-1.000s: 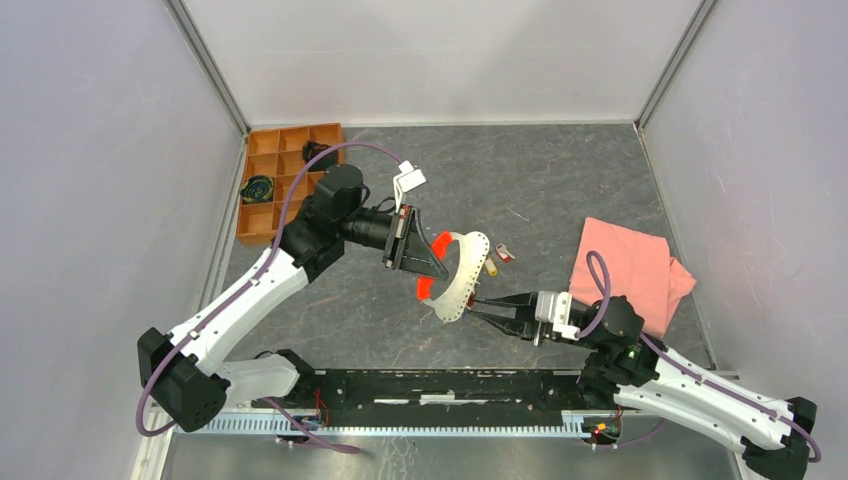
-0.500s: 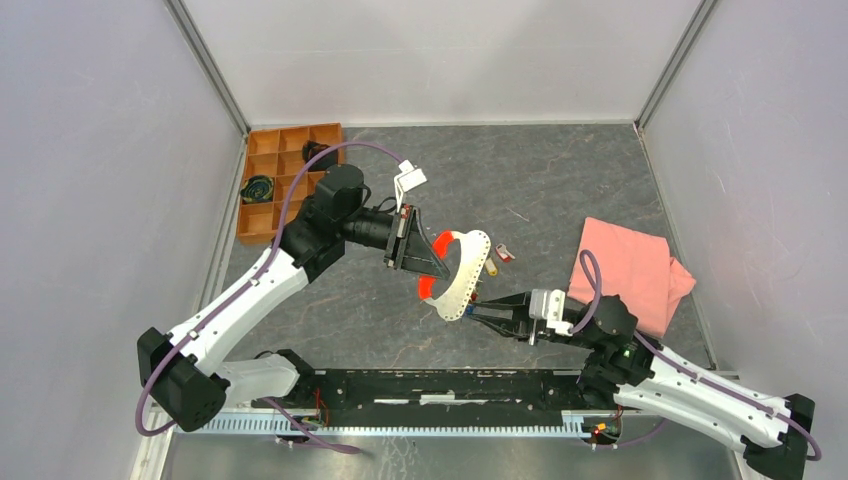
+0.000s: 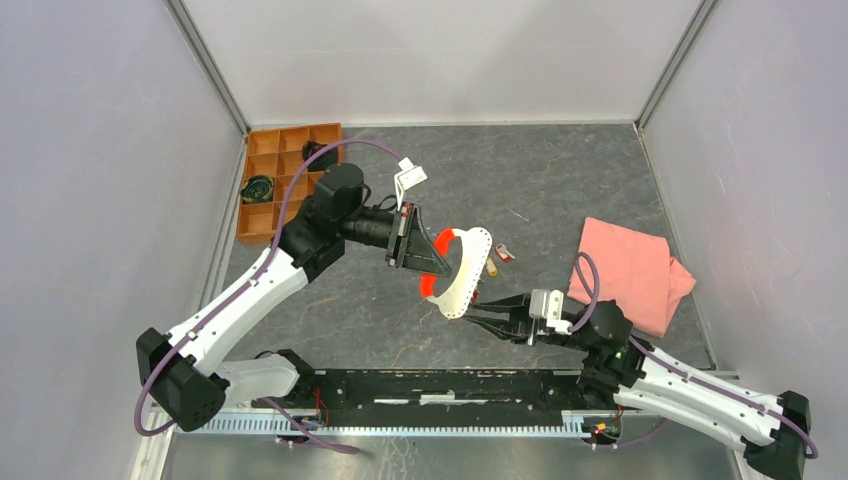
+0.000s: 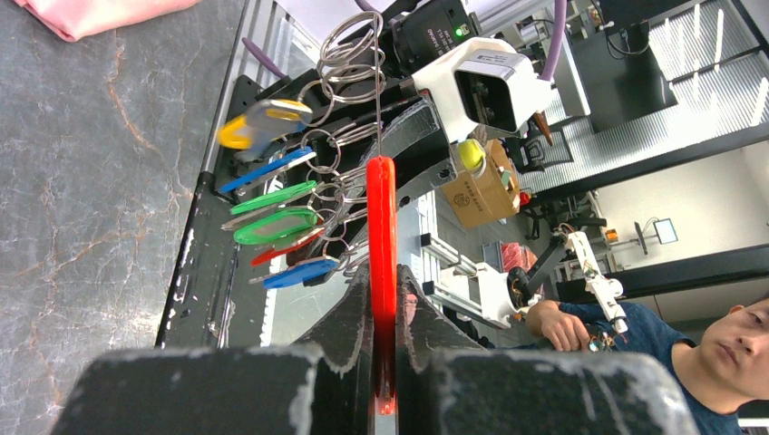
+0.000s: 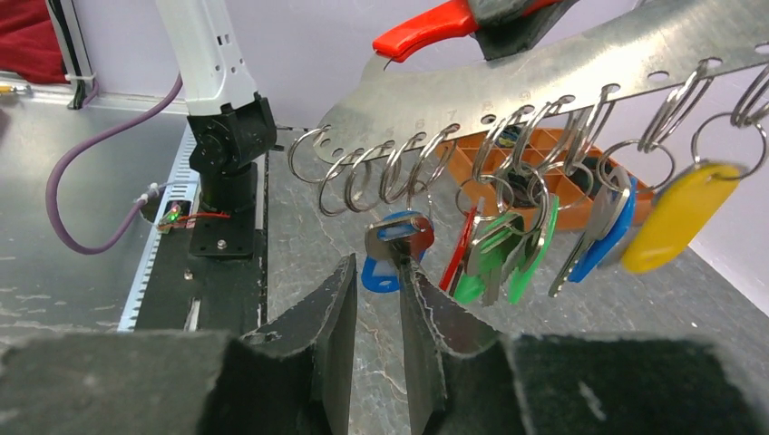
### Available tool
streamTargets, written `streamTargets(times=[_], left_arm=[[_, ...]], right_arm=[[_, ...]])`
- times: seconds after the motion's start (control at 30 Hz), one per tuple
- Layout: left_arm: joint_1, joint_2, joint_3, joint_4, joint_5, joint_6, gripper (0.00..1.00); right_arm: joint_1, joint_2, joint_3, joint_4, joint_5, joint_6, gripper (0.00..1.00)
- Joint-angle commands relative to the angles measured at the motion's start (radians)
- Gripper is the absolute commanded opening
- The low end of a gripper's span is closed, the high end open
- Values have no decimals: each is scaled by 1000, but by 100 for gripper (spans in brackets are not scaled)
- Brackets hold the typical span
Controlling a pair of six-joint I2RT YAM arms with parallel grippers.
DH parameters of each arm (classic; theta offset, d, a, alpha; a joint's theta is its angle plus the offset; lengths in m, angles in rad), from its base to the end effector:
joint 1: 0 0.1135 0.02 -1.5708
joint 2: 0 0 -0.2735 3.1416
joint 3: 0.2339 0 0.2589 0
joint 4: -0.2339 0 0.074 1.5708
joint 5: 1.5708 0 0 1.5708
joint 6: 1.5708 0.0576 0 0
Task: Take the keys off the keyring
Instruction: Pick up the key from the keyring.
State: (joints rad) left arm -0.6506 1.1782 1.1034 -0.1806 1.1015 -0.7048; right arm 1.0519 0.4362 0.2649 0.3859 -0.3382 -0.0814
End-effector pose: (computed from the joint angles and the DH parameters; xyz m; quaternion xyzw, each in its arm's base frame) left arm 0.1820 -0.2031 0.3819 0.3015 0.6828 -0.6492 0.1461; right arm 0.0607 0.1449 0.2726 -0.4425 0.4514 0.4514 0.6298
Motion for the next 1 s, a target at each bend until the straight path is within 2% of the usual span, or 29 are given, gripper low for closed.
streamTargets(times=[0.0,0.33,0.97], left_arm=[[-8,-14,52,46,8,18,2],[-15,-14,50,46,3,16,2],[-26,-12,47,62,-10,2,2]], right_arm=[[4,7,-27,131,26,43,29],[5,6,-53,177,66,60,29],[11,49,-67,243,53,80,28]])
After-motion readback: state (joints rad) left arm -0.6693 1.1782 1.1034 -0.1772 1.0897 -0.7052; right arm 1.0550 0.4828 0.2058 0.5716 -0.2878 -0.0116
